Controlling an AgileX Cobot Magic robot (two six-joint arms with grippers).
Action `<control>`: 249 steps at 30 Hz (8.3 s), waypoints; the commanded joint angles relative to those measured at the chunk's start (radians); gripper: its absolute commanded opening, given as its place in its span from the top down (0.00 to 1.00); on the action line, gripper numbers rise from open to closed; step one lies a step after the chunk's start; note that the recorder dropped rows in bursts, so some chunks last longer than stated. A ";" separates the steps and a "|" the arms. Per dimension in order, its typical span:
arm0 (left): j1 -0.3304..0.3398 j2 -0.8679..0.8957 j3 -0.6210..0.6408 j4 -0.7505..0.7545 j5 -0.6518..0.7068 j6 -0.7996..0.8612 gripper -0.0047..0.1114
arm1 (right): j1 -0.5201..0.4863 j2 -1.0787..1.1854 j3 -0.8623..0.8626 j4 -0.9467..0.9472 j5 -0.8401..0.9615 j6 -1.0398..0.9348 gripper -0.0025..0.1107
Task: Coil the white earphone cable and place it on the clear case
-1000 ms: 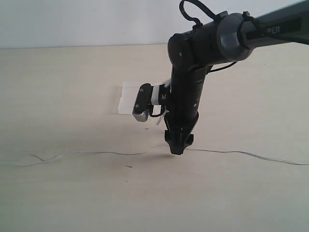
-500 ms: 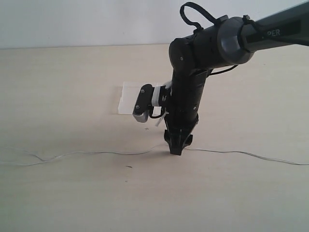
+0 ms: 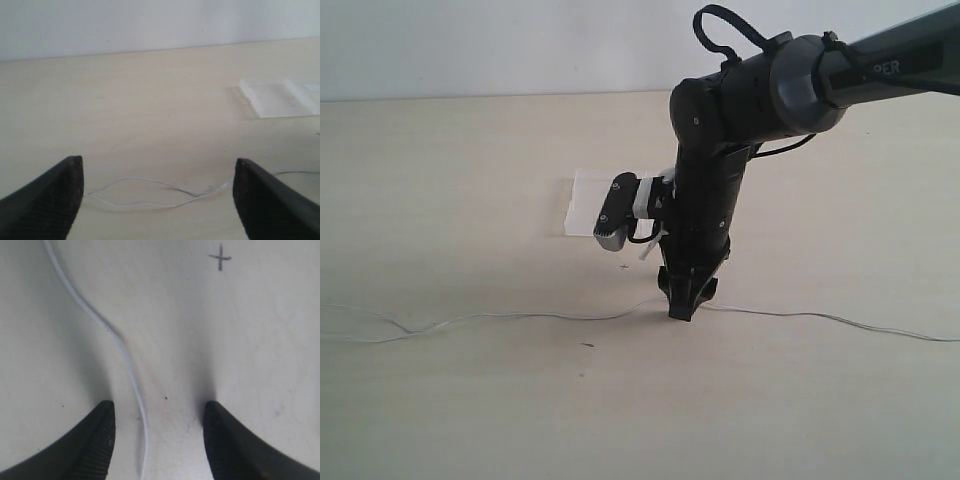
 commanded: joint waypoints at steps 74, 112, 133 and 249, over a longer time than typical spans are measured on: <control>-0.007 -0.004 0.002 -0.002 -0.005 -0.005 0.29 | 0.002 -0.560 -0.311 -0.151 0.051 0.239 0.98; -0.007 -0.004 0.002 -0.002 -0.005 -0.005 0.29 | 0.002 -0.694 -0.587 -0.151 0.071 0.309 0.98; -0.007 -0.004 0.002 -0.002 -0.005 -0.005 0.29 | 0.002 -0.694 -0.725 -0.151 0.065 0.380 0.98; -0.331 1.678 -0.876 0.634 -1.452 -0.629 0.29 | 0.002 -0.694 -0.725 -0.144 -0.012 0.438 0.98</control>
